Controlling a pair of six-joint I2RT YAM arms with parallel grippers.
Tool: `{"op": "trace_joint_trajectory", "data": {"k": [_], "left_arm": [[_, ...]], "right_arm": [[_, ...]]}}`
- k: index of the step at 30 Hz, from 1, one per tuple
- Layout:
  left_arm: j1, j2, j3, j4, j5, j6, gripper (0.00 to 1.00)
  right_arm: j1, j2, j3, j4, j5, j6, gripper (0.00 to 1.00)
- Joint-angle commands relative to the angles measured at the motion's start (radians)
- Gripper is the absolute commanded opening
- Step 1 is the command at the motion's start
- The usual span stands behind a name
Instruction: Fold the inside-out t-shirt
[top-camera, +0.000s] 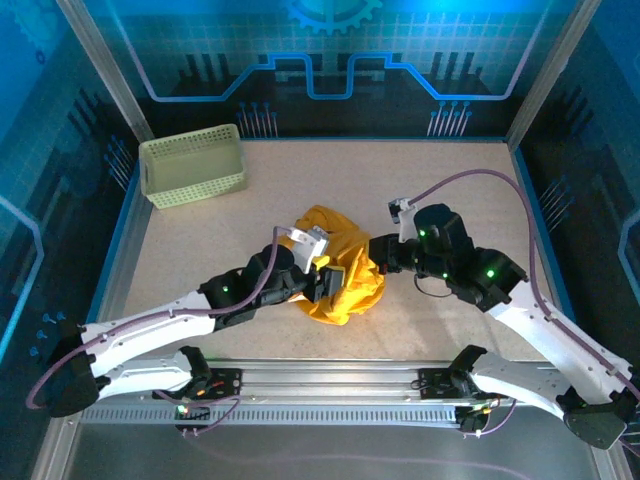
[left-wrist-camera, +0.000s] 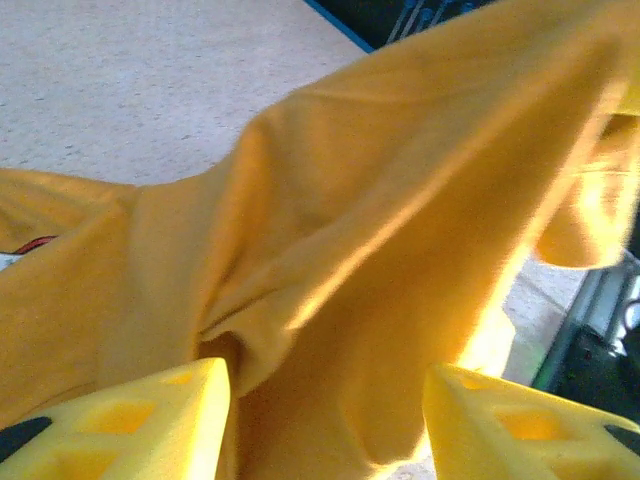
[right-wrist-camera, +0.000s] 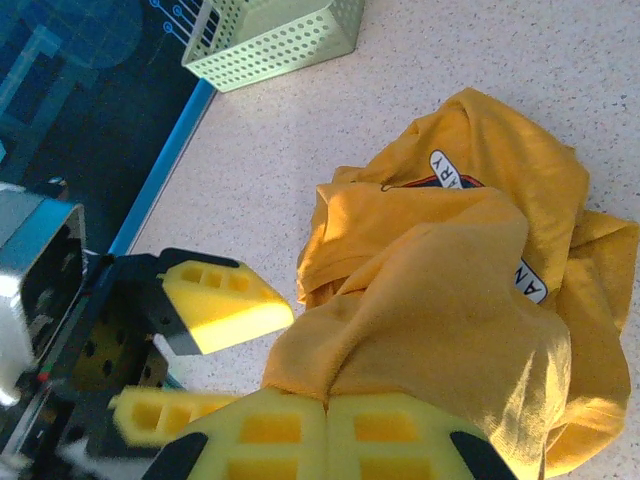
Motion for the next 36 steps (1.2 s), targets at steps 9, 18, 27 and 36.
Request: {"op": "trace_joint_trajectory", "data": {"k": [9, 18, 27, 36], "left_arm": [[-0.034, 0.123, 0.093, 0.024, -0.047, -0.003, 0.48], [0.167, 0.099, -0.003, 0.117, 0.096, -0.110, 0.10], [0.097, 0.035, 0.048, -0.088, -0.116, 0.023, 0.48], [-0.055, -0.052, 0.031, 0.042, -0.074, 0.065, 0.59]], "right_arm": [[0.015, 0.026, 0.048, 0.019, -0.112, -0.084, 0.00], [0.001, -0.013, 0.038, -0.032, -0.053, -0.121, 0.00], [-0.009, 0.045, 0.016, 0.073, -0.103, -0.034, 0.00], [0.006, 0.126, 0.057, 0.117, -0.055, 0.034, 0.00]]}}
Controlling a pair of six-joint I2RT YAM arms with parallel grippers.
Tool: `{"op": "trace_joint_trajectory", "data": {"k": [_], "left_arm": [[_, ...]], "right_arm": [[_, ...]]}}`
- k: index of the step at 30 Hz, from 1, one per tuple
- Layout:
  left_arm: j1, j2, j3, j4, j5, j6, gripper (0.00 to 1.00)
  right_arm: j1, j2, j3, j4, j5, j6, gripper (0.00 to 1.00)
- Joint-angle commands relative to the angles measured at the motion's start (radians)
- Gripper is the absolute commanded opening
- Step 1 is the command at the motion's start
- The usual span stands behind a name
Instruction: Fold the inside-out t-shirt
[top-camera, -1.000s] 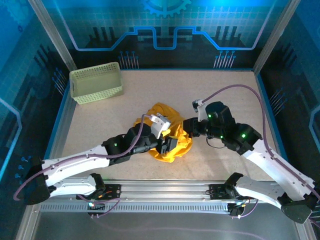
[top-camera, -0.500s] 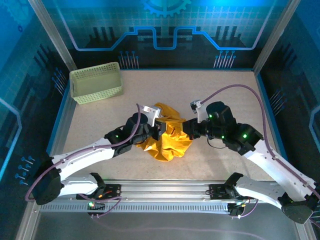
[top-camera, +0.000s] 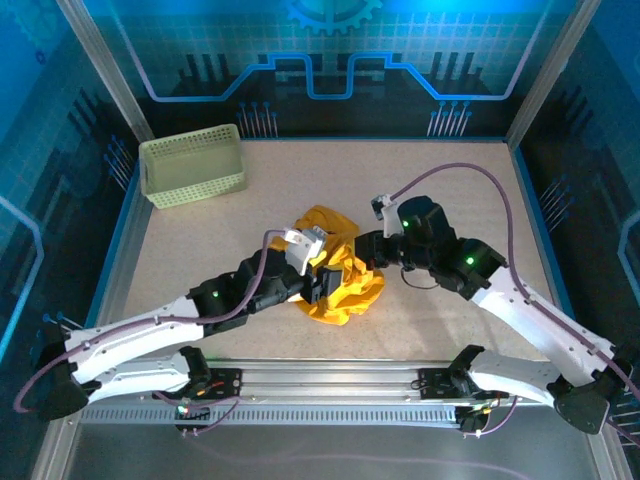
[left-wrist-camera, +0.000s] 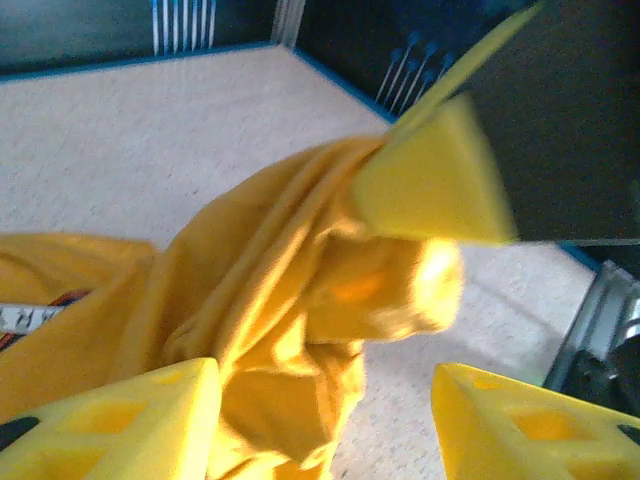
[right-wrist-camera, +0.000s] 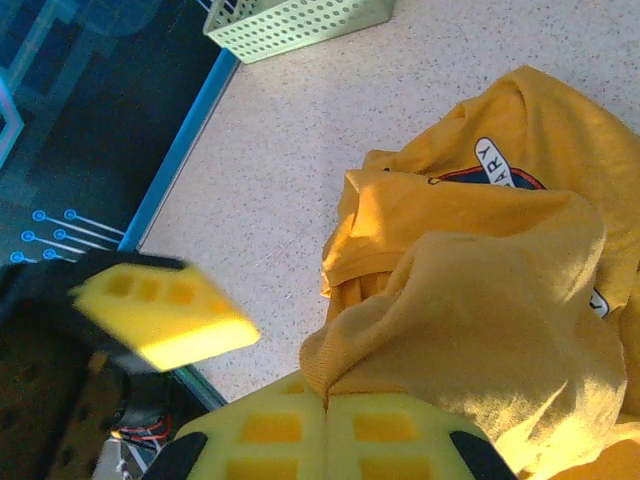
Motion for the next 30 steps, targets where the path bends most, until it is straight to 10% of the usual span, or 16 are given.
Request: {"op": "trace_joint_trajectory", "data": {"k": [1, 16, 30], "left_arm": [[-0.010, 0.037, 0.020, 0.055, 0.036, 0.012, 0.59], [-0.009, 0.162, -0.007, 0.265, 0.043, -0.099, 0.66], [-0.003, 0.178, -0.006, 0.252, -0.068, -0.130, 0.11]], "right_arm": [[0.010, 0.016, 0.045, 0.047, 0.026, 0.036, 0.00], [0.058, 0.051, 0.042, 0.121, -0.013, 0.044, 0.00], [0.063, 0.035, 0.035, 0.038, 0.119, 0.046, 0.00]]}}
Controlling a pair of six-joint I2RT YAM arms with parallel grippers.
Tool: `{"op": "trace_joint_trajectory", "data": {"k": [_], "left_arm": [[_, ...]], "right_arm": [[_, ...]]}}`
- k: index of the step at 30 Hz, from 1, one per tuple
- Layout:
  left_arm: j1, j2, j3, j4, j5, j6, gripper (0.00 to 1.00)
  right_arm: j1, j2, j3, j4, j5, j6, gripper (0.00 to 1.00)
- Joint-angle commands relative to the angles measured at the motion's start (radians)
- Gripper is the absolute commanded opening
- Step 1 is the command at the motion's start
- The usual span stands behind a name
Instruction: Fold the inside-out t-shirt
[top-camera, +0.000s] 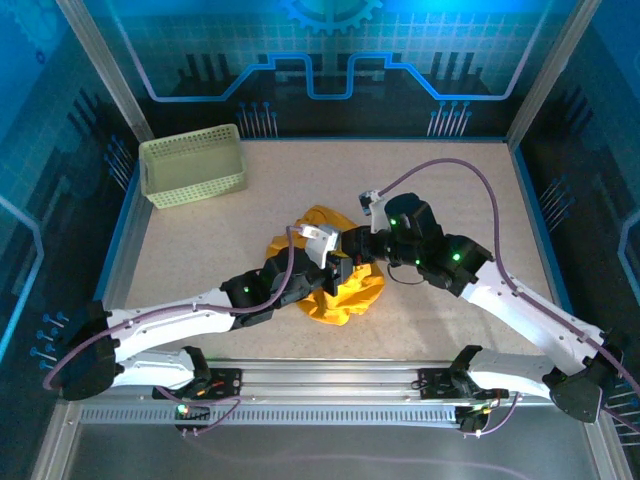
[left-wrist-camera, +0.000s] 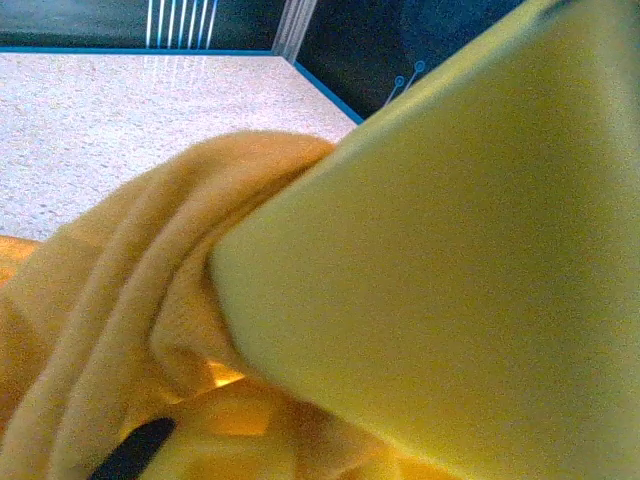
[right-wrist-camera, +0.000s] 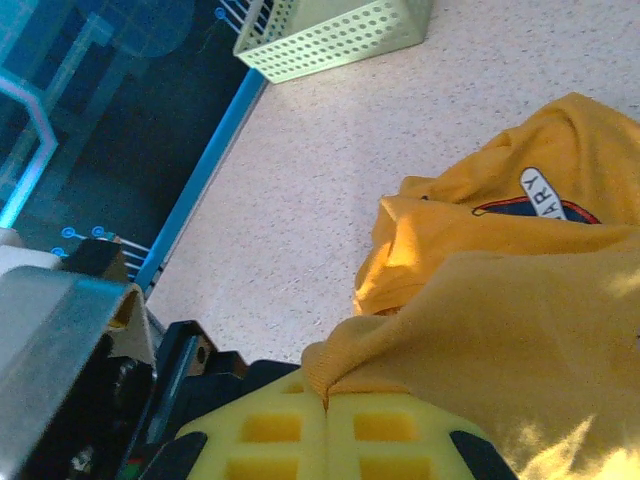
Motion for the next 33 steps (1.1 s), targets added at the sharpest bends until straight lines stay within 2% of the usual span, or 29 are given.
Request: {"op": "trace_joint_trajectory", "data": {"k": [1, 4, 6, 11, 14, 16, 19, 21, 24, 33], "left_arm": [[0.001, -0.034, -0.010, 0.019, -0.033, -0.004, 0.08], [0.002, -0.049, -0.012, -0.004, -0.038, -0.003, 0.00], [0.004, -0.063, -0.017, -0.013, -0.038, 0.000, 0.00], [0.040, -0.126, -0.019, -0.067, -0.010, -0.008, 0.00], [0.090, -0.172, -0.018, -0.107, 0.036, -0.026, 0.00], [0.123, -0.197, -0.012, -0.129, 0.070, -0.036, 0.00], [0.167, -0.217, 0.001, -0.147, 0.140, -0.054, 0.00], [0.173, -0.218, 0.015, -0.157, 0.160, -0.048, 0.00], [0.173, -0.223, 0.018, -0.155, 0.165, -0.040, 0.00], [0.174, -0.248, 0.007, -0.163, 0.184, -0.043, 0.00]], "right_arm": [[0.008, -0.015, 0.017, -0.069, 0.107, 0.016, 0.00], [-0.001, -0.015, 0.015, -0.075, 0.119, 0.017, 0.00], [-0.004, -0.016, 0.019, -0.077, 0.120, 0.011, 0.01], [-0.029, -0.056, 0.033, -0.138, 0.161, -0.038, 0.36], [-0.041, -0.134, -0.018, -0.127, 0.180, -0.102, 0.49], [-0.042, -0.181, -0.078, -0.097, 0.175, -0.138, 0.54], [-0.031, -0.217, -0.178, -0.023, 0.091, -0.172, 0.56], [0.001, -0.206, -0.225, 0.027, 0.079, -0.172, 0.57], [0.034, -0.139, -0.264, 0.056, 0.114, -0.155, 0.56], [0.038, 0.062, -0.189, 0.105, 0.200, -0.069, 0.52]]}}
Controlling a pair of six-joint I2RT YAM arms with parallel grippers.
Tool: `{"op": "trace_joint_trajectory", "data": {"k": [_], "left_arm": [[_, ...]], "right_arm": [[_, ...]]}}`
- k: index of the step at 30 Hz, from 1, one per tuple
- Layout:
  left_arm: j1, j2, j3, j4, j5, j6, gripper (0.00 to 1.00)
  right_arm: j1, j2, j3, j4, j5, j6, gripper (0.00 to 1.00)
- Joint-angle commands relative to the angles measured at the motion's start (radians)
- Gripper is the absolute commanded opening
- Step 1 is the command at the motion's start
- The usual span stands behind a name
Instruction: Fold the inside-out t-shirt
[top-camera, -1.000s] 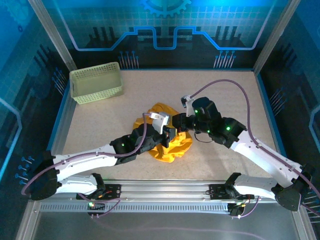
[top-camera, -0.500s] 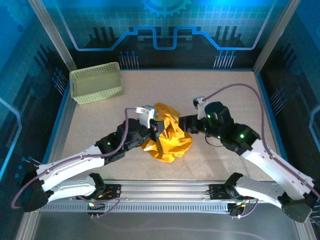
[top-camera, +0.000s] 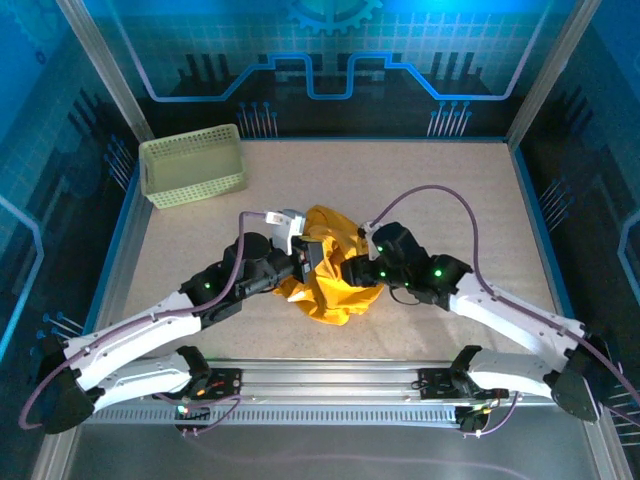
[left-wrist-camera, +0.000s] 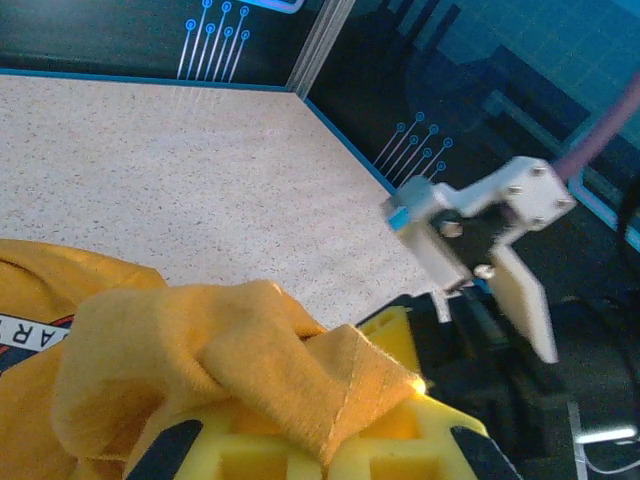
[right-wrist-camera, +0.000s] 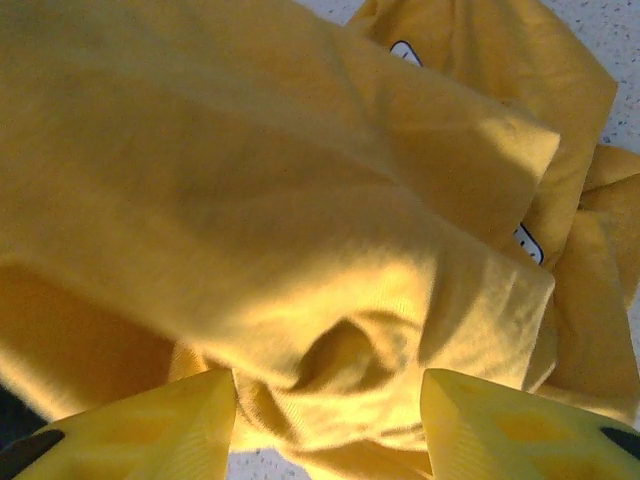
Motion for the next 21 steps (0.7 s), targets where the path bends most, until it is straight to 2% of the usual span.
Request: {"op": "trace_joint_trajectory", "data": {"k": [1, 3, 5, 9, 17, 21], "left_arm": [[0.006, -0.032, 0.014, -0.003, 0.029, -0.013, 0.00], [0.008, -0.044, 0.007, -0.003, 0.027, -0.015, 0.00], [0.014, -0.061, -0.003, -0.007, 0.019, -0.014, 0.00], [0.058, -0.095, -0.012, -0.047, -0.008, -0.021, 0.00], [0.230, -0.074, -0.019, -0.169, -0.020, -0.085, 0.00], [0.320, 0.048, 0.031, -0.260, 0.063, -0.127, 0.03]], "right_arm": [[0.006, 0.060, 0.061, 0.040, 0.072, 0.037, 0.51], [-0.014, 0.081, 0.063, 0.052, 0.066, 0.041, 0.46], [-0.037, 0.091, 0.066, 0.056, 0.046, 0.050, 0.27], [-0.061, 0.062, 0.038, 0.070, 0.024, 0.032, 0.00], [-0.076, -0.147, -0.121, 0.196, -0.121, -0.039, 0.00], [-0.077, -0.224, -0.198, 0.322, -0.215, -0.011, 0.00]]}}
